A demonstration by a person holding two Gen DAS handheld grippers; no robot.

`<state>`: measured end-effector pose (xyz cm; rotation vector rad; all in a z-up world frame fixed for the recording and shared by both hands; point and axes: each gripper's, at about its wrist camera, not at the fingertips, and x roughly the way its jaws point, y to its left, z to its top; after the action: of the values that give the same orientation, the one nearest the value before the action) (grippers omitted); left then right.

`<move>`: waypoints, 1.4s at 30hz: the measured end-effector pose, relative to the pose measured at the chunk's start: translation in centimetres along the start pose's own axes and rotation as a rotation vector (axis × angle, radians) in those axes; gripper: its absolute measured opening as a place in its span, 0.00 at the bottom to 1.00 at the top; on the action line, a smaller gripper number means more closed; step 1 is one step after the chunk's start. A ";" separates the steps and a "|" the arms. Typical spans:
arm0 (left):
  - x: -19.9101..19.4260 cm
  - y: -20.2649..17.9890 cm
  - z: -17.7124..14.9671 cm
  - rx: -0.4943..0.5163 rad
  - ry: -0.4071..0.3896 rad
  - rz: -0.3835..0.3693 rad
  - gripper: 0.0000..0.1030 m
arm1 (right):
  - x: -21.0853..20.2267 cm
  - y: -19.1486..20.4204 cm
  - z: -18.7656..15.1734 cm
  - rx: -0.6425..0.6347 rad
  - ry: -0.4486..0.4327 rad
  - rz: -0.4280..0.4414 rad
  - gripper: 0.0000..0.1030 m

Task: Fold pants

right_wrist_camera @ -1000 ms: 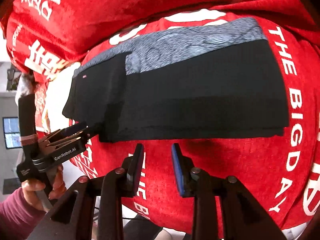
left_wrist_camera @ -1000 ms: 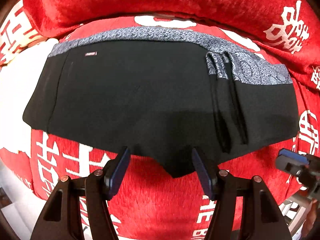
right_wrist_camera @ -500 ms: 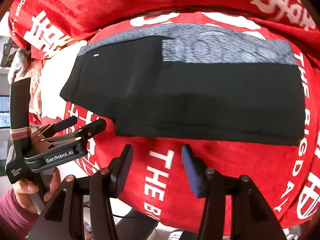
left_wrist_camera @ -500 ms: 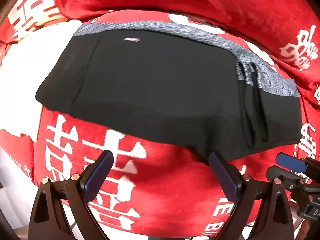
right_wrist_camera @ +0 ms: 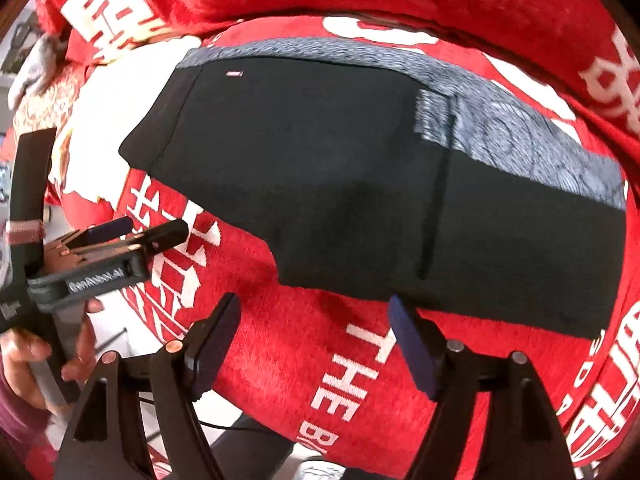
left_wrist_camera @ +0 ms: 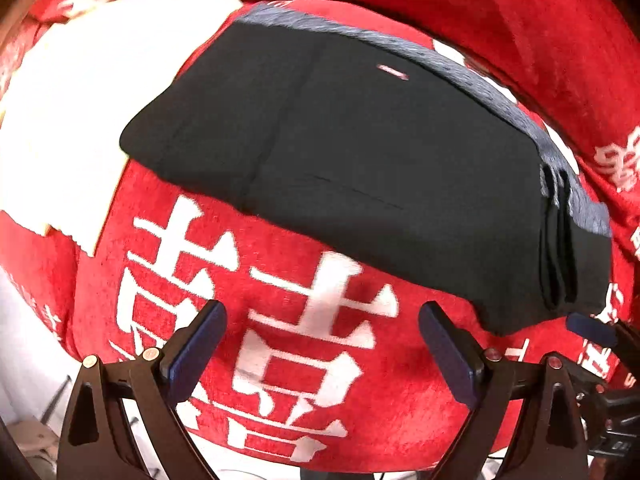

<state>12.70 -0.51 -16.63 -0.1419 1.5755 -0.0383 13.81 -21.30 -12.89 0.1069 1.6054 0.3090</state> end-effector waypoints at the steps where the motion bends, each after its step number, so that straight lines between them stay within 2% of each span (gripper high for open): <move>1: -0.1 0.6 0.2 -0.013 -0.008 0.003 0.94 | 0.2 0.2 0.2 -0.004 0.008 -0.001 0.77; 4: -0.7 2.8 1.1 -0.075 -0.061 -0.022 0.94 | 0.8 0.4 0.6 -0.001 0.029 0.004 0.77; 7: -1.0 5.7 2.4 -0.179 -0.092 -0.120 0.94 | 1.4 0.6 0.7 0.006 0.039 0.009 0.77; 9: -0.5 7.3 3.3 -0.239 -0.095 -0.155 0.94 | 1.7 0.7 0.8 0.015 0.046 0.017 0.77; 11: 0.0 8.3 4.0 -0.272 -0.097 -0.188 0.94 | 2.1 0.6 0.7 0.028 0.056 0.038 0.77; 12: 0.2 8.7 4.2 -0.285 -0.100 -0.231 0.94 | 2.2 0.7 0.7 0.035 0.061 0.050 0.77; 15: 1.6 9.5 4.6 -0.322 -0.082 -0.395 0.94 | 2.7 0.8 0.6 0.047 0.068 0.065 0.77; 17: 2.7 9.3 4.9 -0.350 -0.063 -0.458 0.94 | 2.9 0.9 0.7 0.049 0.070 0.066 0.77; 21: 3.3 9.4 5.3 -0.395 -0.109 -0.543 0.94 | 3.0 1.0 0.8 0.054 0.075 0.080 0.77; 24: 3.8 9.8 6.0 -0.427 -0.118 -0.569 0.95 | 3.1 1.0 1.0 0.057 0.071 0.087 0.77; 25: 3.8 9.9 6.1 -0.429 -0.123 -0.579 0.98 | 3.1 1.1 1.0 0.057 0.071 0.088 0.77; 29: 3.4 9.7 6.7 -0.426 -0.135 -0.549 0.98 | 3.0 1.2 1.3 0.059 0.065 0.096 0.77; 35: -0.2 7.2 6.7 -0.256 -0.265 -0.502 0.98 | 2.0 1.6 2.3 0.053 0.023 0.101 0.77; 36: 0.0 6.7 7.3 -0.222 -0.268 -0.470 0.98 | 1.7 1.6 2.7 0.051 0.012 0.100 0.77; 39: 2.3 5.9 8.8 -0.205 -0.184 -0.351 0.98 | 1.0 1.9 4.2 0.027 -0.011 0.090 0.77; 40: 2.9 5.9 9.1 -0.217 -0.170 -0.331 0.94 | 0.7 2.1 4.9 0.012 -0.022 0.088 0.77; 42: 3.4 6.0 9.4 -0.239 -0.157 -0.273 0.77 | -0.3 2.5 6.6 -0.013 -0.049 0.087 0.77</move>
<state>21.63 5.70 -20.83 -0.5349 1.3915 -0.0512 20.06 -18.11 -12.17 0.1738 1.5523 0.3810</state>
